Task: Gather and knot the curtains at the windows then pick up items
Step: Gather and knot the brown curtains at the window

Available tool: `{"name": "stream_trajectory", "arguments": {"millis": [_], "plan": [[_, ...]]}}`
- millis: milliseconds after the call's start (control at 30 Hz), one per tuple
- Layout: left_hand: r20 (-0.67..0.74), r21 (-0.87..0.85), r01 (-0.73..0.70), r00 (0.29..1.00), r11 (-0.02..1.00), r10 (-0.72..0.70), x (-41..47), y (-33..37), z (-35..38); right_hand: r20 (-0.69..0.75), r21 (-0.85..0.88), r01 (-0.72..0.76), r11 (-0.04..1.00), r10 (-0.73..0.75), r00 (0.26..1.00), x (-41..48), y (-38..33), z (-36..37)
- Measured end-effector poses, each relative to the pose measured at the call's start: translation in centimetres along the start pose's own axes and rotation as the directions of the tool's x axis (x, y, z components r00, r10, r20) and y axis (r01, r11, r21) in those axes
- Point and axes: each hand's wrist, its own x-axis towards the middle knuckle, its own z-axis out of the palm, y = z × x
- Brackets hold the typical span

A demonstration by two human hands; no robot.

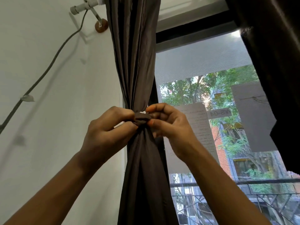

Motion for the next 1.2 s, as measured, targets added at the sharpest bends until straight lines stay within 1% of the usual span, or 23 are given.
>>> {"name": "stream_trajectory", "arguments": {"millis": [33, 100, 167, 233, 367, 467, 533, 633, 700, 800, 900, 967, 1033, 1067, 1100, 1133, 1200], "plan": [[0.003, -0.012, -0.001, 1.000, 1.000, 0.001, 0.0, -0.1, 0.0, 0.026, 0.101, -0.096, 0.990, 0.093, 0.995, 0.2, -0.2, -0.2], [0.004, -0.023, -0.009, 1.000, 1.000, 0.009, -0.1, -0.3, 0.0, 0.061, 0.190, -0.234, 0.953, 0.227, 0.972, 0.6, -0.6, -0.4], [0.011, -0.014, -0.040, 0.999, 0.999, 0.040, -0.3, -0.5, 0.2, 0.065, 0.179, -0.334, 0.925, 0.328, 0.942, 1.0, -1.1, -0.3], [0.028, -0.011, -0.055, 0.998, 0.998, 0.056, -0.6, -0.7, 0.4, 0.032, 0.088, -0.368, 0.926, 0.366, 0.930, 1.5, -1.4, -0.2], [0.050, 0.004, -0.026, 0.998, 1.000, 0.026, -1.2, -1.1, 0.7, 0.029, -0.026, -0.388, 0.921, 0.388, 0.921, 2.3, -1.5, -0.4], [0.081, 0.055, 0.022, 0.996, 0.998, -0.027, -0.9, -1.0, 0.8, 0.069, -0.066, -0.412, 0.909, 0.416, 0.907, 2.4, -1.9, -1.1], [0.087, 0.042, 0.069, 0.994, 0.997, -0.072, -0.6, -0.8, 0.9, 0.046, -0.089, -0.405, 0.910, 0.410, 0.911, 2.4, -2.1, -1.1], [0.046, -0.052, 0.192, 0.981, 0.980, -0.190, -0.2, -0.7, 1.0, -0.052, -0.165, -0.296, 0.941, 0.291, 0.955, 2.2, -1.9, -0.9], [-0.002, -0.125, 0.296, 0.954, 0.947, -0.299, -0.1, -0.4, 1.1, -0.138, -0.150, -0.233, 0.961, 0.213, 0.967, 1.8, -1.7, -0.7], [-0.042, -0.208, 0.435, 0.891, 0.876, -0.452, -0.3, 0.5, 1.5, -0.290, -0.064, -0.151, 0.986, 0.126, 0.949, 0.9, -0.4, -0.1], [-0.074, -0.288, 0.564, 0.793, 0.774, -0.605, -1.7, 1.8, 2.0, -0.461, -0.074, -0.073, 0.995, 0.030, 0.887, 0.2, 1.4, 0.4], [-0.065, -0.390, 0.659, 0.677, 0.643, -0.733, -2.8, 2.9, 2.3, -0.548, -0.022, -0.021, 1.000, 0.006, 0.837, -0.3, 1.9, 0.8], [-0.037, -0.481, 0.731, 0.534, 0.484, -0.844, -3.4, 3.7, 2.6, -0.614, 0.074, 0.026, 0.997, 0.025, 0.789, -0.6, 2.2, 1.2], [-0.011, -0.531, 0.742, 0.476, 0.409, -0.879, -3.4, 3.9, 2.8, -0.623, 0.098, 0.025, 0.995, 0.042, 0.781, -0.6, 2.2, 1.3], [0.018, -0.565, 0.746, 0.438, 0.352, -0.899, -3.2, 3.8, 2.9, -0.604, 0.123, 0.004, 0.992, 0.072, 0.794, -0.6, 2.3, 1.3], [0.047, -0.567, 0.757, 0.423, 0.324, -0.905, -3.0, 3.6, 3.0, -0.556, 0.160, -0.040, 0.986, 0.124, 0.822, -0.5, 2.2, 1.0], [0.104, -0.517, 0.791, 0.438, 0.328, -0.893, -2.5, 3.2, 2.9, -0.398, 0.210, -0.153, 0.966, 0.227, 0.889, -0.3, 1.7, 0.0]]}}
